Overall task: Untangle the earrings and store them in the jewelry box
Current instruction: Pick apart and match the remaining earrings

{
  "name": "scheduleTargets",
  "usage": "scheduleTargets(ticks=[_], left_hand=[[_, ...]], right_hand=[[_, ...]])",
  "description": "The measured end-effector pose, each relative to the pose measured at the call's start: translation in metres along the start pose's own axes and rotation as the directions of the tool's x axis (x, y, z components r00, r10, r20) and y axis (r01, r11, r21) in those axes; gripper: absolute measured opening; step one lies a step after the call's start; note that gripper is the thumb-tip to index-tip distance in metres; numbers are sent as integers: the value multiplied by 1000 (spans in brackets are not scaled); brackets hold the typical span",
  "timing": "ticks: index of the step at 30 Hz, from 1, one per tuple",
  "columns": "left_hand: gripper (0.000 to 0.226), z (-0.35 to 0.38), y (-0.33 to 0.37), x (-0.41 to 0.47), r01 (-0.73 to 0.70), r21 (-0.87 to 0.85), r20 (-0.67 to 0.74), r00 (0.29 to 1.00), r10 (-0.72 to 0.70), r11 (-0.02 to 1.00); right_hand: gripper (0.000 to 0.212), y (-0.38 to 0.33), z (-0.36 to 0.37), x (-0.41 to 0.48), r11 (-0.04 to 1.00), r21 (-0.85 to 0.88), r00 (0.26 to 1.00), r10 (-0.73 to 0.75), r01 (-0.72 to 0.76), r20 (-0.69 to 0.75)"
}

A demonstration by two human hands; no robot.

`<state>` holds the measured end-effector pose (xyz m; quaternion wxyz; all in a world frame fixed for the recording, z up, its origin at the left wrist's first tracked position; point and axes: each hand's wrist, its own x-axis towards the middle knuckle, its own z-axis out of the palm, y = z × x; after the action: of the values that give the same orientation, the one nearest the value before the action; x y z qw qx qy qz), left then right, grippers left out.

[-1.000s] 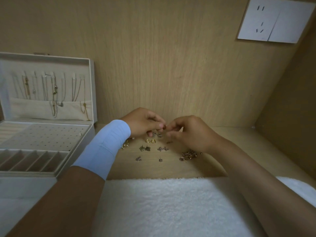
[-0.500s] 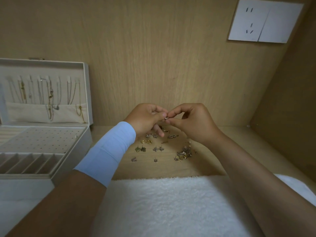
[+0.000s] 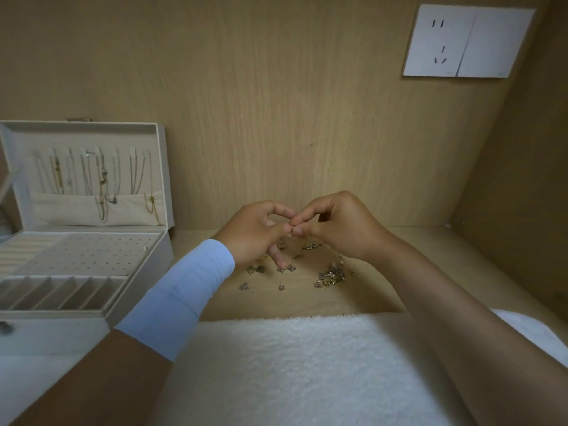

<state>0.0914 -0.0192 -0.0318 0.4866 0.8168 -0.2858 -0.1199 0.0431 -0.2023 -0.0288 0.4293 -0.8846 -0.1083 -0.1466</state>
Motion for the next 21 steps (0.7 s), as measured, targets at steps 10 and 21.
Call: scheduleTargets(ticks=[10,21], left_hand=[[19,11,-7,-1,3,106,-53,999,3,994],[8,40,-9,3,-161,562,191,980,62,811]], right_hand=[[2,0,-10,-1,990,-129,997,70,-64,40],[14,20,-19,3,888,-433,985,171,-155,-2]])
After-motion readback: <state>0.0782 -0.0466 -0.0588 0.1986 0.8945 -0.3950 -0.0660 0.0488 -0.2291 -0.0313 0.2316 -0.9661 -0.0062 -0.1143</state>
